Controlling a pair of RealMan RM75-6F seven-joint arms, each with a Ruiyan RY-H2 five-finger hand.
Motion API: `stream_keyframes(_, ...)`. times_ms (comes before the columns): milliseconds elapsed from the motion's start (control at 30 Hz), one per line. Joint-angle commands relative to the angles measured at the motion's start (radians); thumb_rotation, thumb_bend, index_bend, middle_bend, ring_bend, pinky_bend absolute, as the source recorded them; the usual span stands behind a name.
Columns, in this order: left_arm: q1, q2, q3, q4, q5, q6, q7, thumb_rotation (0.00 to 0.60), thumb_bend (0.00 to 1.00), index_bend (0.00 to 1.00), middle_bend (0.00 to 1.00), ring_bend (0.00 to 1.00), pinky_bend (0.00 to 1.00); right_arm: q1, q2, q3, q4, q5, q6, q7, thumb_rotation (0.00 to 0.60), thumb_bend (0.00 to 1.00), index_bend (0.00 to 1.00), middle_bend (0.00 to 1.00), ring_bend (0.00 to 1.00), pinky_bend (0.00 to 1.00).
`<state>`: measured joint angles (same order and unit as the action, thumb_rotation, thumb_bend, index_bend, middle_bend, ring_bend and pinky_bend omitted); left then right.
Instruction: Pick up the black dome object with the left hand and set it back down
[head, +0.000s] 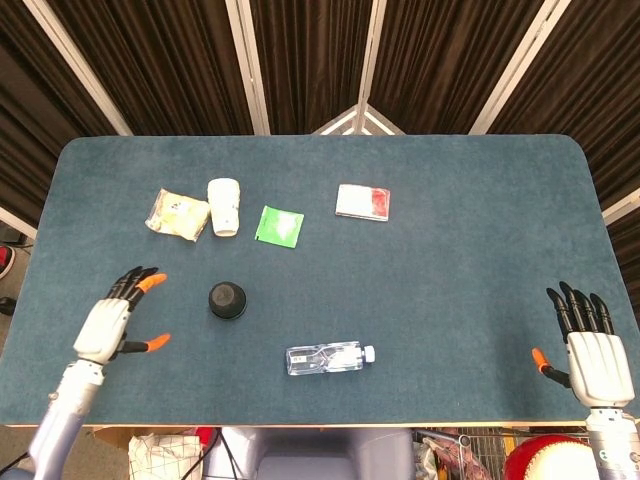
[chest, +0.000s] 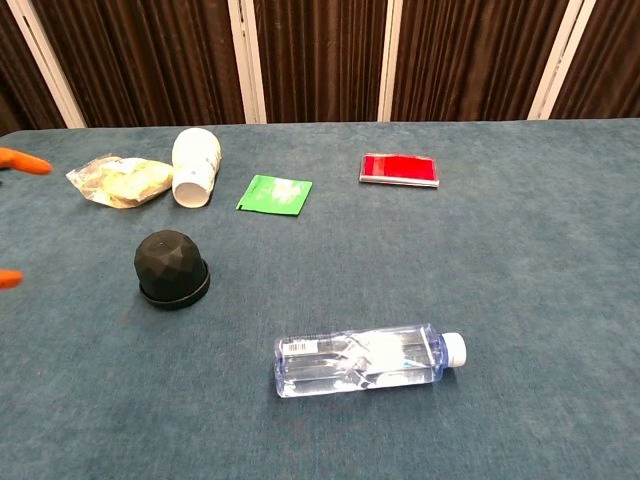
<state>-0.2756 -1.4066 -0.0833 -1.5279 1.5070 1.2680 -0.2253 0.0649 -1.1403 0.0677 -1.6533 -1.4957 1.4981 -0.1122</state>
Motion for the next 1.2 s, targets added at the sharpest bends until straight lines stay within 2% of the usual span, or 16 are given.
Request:
stream_keyframes(33,-0.026,-0.063,-0.006,0.052,-0.017,-0.031,-0.053,0.6,0.16,0.17,0.08,0.0,0.04,0.0,0.0,0.0,0.0,0.0,0.001,0.0,0.6,0.29,0.07,0.02,0.07,0.04)
stream_keyframes(200,-0.053,-0.166,-0.014,0.141,-0.04,-0.056,-0.062,0.6,0.16,0.17,0.13,0.0,0.0,0.011,-0.009,0.011,-0.004,0.012,-0.011,-0.009,0.6,0.29,0.07,0.02,0.07,0.04)
stream_keyframes(500,-0.1,-0.287,-0.033,0.26,-0.079,-0.111,-0.098,0.6,0.16,0.16,0.06,0.0,0.0,0.014,-0.008,0.005,0.014,0.016,-0.026,0.005,0.6,0.29,0.07,0.02,0.07,0.04)
stream_keyframes(733,-0.113,-0.331,-0.032,0.318,-0.084,-0.122,-0.121,0.6,0.16,0.16,0.08,0.0,0.0,0.011,-0.018,0.0,0.027,0.014,-0.024,0.008,0.6,0.29,0.07,0.02,0.07,0.04)
stream_keyframes(1000,-0.134,-0.39,-0.048,0.386,-0.109,-0.137,-0.121,0.6,0.16,0.16,0.14,0.0,0.0,0.025,-0.017,0.007,0.012,0.026,-0.047,-0.005,0.6,0.29,0.07,0.02,0.07,0.04)
stream_keyframes(1200,-0.15,-0.423,-0.057,0.417,-0.122,-0.149,-0.115,0.6,0.16,0.16,0.13,0.0,0.0,0.025,-0.023,0.003,0.022,0.034,-0.055,-0.002,0.6,0.29,0.07,0.02,0.07,0.04)
